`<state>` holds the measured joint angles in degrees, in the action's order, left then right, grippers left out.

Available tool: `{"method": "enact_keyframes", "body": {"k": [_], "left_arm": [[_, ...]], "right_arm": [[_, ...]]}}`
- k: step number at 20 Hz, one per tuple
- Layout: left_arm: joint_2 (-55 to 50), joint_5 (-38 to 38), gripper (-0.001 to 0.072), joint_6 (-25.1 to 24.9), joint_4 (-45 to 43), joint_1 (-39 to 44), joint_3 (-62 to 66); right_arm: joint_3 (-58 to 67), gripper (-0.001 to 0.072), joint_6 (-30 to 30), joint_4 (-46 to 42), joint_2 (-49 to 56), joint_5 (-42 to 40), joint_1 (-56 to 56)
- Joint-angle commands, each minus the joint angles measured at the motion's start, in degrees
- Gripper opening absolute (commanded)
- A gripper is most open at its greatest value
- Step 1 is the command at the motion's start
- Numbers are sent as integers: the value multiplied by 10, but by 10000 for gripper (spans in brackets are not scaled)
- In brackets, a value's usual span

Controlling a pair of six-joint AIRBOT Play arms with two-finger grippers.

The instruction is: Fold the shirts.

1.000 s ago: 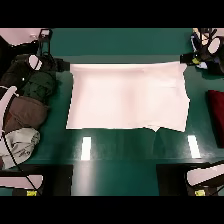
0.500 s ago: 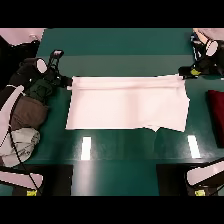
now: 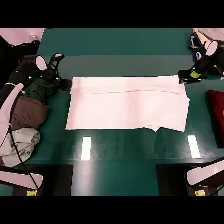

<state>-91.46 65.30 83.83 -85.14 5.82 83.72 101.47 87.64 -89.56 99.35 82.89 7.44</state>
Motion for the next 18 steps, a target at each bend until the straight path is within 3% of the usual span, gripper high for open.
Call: {"method": "enact_keyframes", "body": {"k": [1,5,11,14,18], "left_arm": [[36,84,486,2,-36,0,15],[126,96,486,15,-22,0,-84],[247,30,486,32,83,0,-322],[253,-4,487,33,135,0,-399],[253,-55,487,77,139,0,-449]], "right_arm": [[5,388,-28,62,-27,52,21],[-62,388,-53,195,-94,63,71],[-203,388,-70,195,-193,30,104],[-255,387,-74,195,-227,20,105],[-269,388,-82,196,-244,23,105]]}}
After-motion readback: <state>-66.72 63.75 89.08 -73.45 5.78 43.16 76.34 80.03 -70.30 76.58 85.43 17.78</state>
